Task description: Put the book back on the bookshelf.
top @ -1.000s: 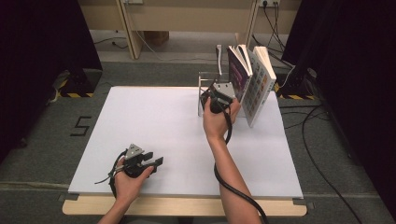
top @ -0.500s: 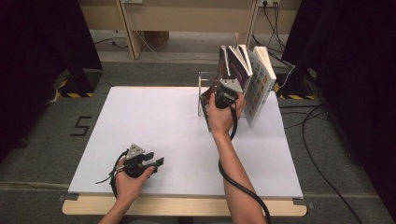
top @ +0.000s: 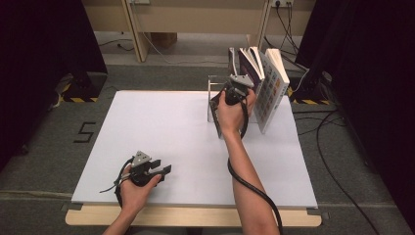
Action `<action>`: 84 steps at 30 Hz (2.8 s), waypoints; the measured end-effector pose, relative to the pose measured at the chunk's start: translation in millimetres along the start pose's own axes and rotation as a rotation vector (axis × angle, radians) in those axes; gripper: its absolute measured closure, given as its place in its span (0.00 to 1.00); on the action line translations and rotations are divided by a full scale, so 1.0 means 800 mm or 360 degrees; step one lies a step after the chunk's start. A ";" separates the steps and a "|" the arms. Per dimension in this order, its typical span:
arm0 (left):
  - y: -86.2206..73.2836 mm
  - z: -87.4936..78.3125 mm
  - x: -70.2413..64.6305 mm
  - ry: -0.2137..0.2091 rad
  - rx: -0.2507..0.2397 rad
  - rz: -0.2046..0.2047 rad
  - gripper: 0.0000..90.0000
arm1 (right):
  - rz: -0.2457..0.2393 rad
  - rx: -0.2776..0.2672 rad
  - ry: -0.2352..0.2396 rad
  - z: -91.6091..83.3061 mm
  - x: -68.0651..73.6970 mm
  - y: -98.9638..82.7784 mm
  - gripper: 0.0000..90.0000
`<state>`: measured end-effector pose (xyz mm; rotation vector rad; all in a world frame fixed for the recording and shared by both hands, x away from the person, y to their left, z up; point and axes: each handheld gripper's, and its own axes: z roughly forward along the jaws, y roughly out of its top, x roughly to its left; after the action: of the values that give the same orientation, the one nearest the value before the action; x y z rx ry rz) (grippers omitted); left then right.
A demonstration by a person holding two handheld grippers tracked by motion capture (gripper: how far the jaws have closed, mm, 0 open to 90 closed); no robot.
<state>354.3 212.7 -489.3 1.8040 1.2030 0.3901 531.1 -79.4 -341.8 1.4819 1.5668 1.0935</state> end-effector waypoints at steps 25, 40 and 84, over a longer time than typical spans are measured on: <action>-0.001 0.002 0.000 0.0002 0.0007 0.0004 0.51 | -0.0067 -0.0136 0.0155 -0.005 -0.008 0.002 0.97; -0.001 0.002 0.000 -0.0007 0.0007 0.0018 0.51 | -0.0126 -0.0261 0.0010 -0.007 0.000 -0.013 0.96; 0.000 0.000 -0.005 -0.0020 -0.0009 0.0017 0.50 | -0.0107 -0.0097 0.0100 -0.042 -0.022 -0.021 0.71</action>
<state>352.3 209.8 -488.3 1.8063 1.1827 0.3876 495.1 -100.3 -345.2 1.3569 1.6005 1.1488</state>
